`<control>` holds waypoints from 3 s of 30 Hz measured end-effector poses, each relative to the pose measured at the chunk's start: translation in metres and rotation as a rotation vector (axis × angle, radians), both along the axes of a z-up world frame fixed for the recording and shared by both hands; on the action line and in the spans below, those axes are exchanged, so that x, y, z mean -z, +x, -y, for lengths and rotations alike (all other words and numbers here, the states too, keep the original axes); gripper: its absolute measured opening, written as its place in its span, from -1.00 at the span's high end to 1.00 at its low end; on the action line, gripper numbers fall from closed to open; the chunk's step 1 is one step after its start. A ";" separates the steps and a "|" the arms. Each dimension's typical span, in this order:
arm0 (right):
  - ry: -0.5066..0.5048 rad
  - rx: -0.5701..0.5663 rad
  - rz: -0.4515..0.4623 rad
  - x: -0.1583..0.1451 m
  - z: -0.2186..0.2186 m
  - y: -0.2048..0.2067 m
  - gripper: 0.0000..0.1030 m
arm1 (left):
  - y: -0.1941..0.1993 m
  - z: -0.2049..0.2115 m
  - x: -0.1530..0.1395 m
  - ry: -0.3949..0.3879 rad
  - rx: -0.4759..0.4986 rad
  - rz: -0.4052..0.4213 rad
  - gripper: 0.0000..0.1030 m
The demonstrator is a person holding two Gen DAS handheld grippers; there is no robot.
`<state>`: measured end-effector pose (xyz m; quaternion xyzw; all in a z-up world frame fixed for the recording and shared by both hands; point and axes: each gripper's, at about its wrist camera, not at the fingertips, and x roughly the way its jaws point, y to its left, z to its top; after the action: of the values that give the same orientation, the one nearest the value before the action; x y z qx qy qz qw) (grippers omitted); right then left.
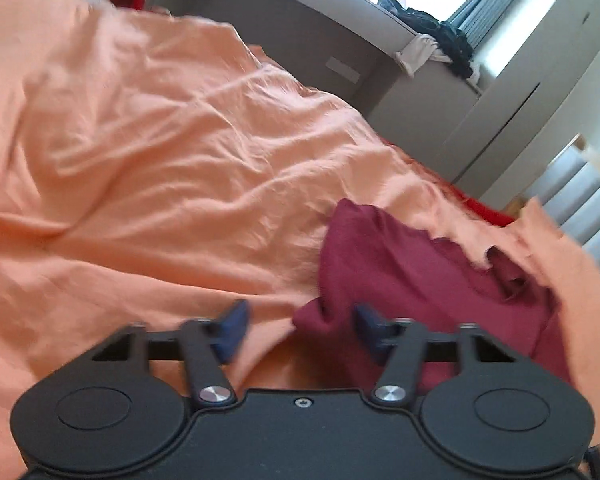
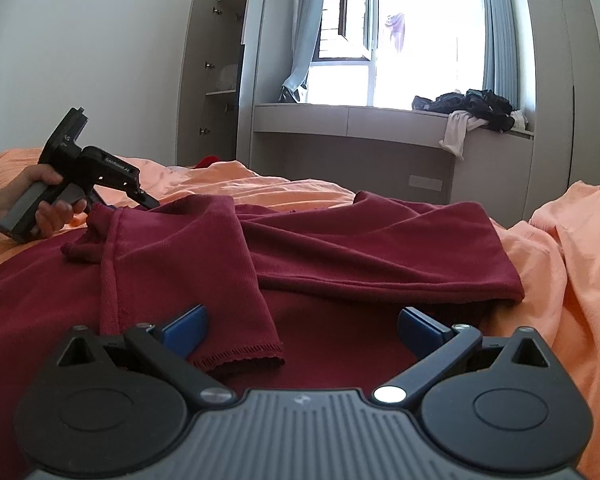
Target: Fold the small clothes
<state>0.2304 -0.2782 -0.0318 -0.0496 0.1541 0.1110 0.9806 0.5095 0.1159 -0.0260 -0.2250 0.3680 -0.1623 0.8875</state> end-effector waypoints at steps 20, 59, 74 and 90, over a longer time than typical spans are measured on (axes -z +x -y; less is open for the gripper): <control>-0.017 -0.003 0.016 0.002 0.000 0.000 -0.99 | -0.013 0.014 -0.027 0.107 -0.047 0.026 0.90; -0.731 0.018 -0.029 0.050 -0.054 -0.167 -0.99 | -0.331 0.102 -0.021 0.561 0.067 0.428 -0.99; -1.136 0.138 0.087 0.129 -0.090 -0.115 -0.99 | -0.364 0.107 -0.007 0.592 0.130 0.419 -0.99; -0.762 0.089 0.135 0.041 -0.072 -0.154 0.87 | -0.394 0.115 0.014 0.584 0.336 0.520 -0.99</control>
<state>0.0760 -0.2058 -0.0732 -0.4109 0.1214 -0.0005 0.9036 0.1151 0.0011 -0.0404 0.1476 0.1940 -0.2450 0.9384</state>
